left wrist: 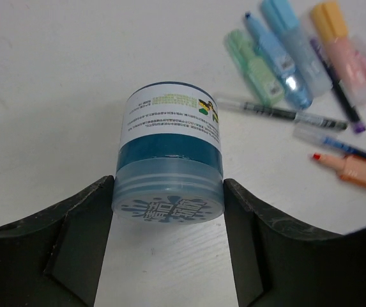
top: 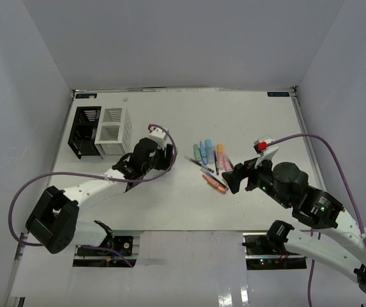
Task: Sort the stationery into containers
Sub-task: Pick up the stationery from the center of the board, then place the stationery in the storage box.
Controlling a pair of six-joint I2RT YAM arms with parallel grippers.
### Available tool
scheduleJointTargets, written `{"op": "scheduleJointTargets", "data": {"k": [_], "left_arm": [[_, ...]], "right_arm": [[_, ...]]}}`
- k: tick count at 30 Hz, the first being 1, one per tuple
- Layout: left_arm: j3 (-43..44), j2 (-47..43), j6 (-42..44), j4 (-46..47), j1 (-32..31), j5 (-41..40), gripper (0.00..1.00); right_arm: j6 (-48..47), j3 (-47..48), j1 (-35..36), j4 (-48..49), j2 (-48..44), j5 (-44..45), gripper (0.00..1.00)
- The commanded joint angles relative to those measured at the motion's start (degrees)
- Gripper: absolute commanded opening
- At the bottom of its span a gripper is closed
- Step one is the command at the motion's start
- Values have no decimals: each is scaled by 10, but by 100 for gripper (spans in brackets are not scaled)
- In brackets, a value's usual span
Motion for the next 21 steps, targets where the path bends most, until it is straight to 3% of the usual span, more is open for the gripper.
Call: {"op": "scheduleJointTargets", "data": {"k": [1, 7, 15, 21], "left_arm": [[134, -46, -10, -168, 22, -14, 0], [351, -13, -19, -394, 76, -19, 0], [677, 134, -25, -694, 153, -91, 0], [758, 187, -37, -756, 220, -78, 0]], "right_arm": [[3, 40, 0, 12, 10, -12, 100], [-4, 90, 0, -15, 53, -32, 100], [-25, 123, 1, -20, 98, -82, 100], [-32, 119, 1, -20, 109, -117, 100]]}}
